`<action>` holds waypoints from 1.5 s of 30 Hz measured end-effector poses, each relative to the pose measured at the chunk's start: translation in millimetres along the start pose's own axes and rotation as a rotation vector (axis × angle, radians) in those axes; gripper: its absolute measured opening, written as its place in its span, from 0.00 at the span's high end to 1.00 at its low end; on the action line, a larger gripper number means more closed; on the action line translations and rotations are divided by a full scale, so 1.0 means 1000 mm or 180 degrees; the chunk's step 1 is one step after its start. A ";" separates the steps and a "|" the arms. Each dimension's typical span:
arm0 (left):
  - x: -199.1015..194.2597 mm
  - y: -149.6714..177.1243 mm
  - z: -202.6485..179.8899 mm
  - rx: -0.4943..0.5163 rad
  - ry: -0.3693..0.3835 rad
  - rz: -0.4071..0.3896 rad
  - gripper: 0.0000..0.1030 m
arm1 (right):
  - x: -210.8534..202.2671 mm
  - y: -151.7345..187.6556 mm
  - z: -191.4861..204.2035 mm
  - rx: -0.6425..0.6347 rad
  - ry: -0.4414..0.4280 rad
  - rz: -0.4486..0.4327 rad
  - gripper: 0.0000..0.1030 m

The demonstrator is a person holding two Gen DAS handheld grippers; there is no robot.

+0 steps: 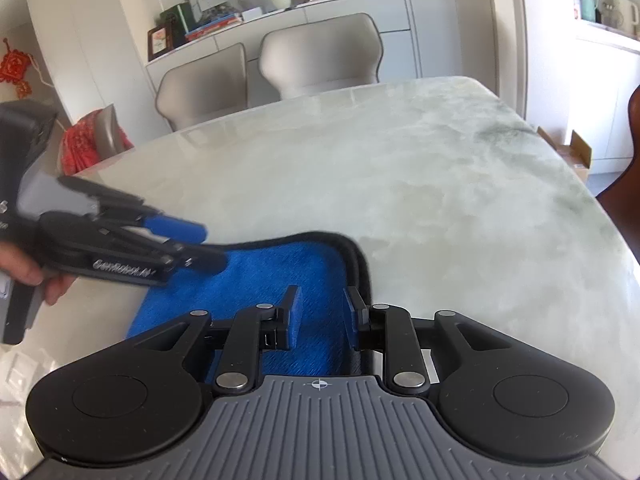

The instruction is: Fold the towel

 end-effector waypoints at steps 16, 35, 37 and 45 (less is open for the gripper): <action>-0.006 0.008 0.005 0.0059 0.0071 0.0057 0.92 | 0.025 -0.015 -0.004 0.0014 -0.0168 0.0038 0.93; -0.016 0.013 0.027 -0.0145 -0.0064 0.0094 0.93 | 0.040 -0.025 -0.017 0.0207 -0.0393 0.0216 0.72; -0.017 0.012 0.027 -0.0122 -0.0057 0.0093 0.91 | 0.041 -0.024 -0.018 0.0224 -0.0406 0.0239 0.72; -0.017 0.011 0.027 -0.0204 -0.0026 0.0078 0.90 | 0.045 -0.023 -0.009 0.0038 -0.0476 0.0247 0.94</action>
Point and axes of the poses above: each gripper's, at about its wrist camera, not at the fingertips, and x roughly the way its jaws point, z to its left, y to its underside, the point moved 3 cm from there along x, roughly the way its jaws point, and after that the axes turned 2 degrees about -z, right-handed, at the moved point
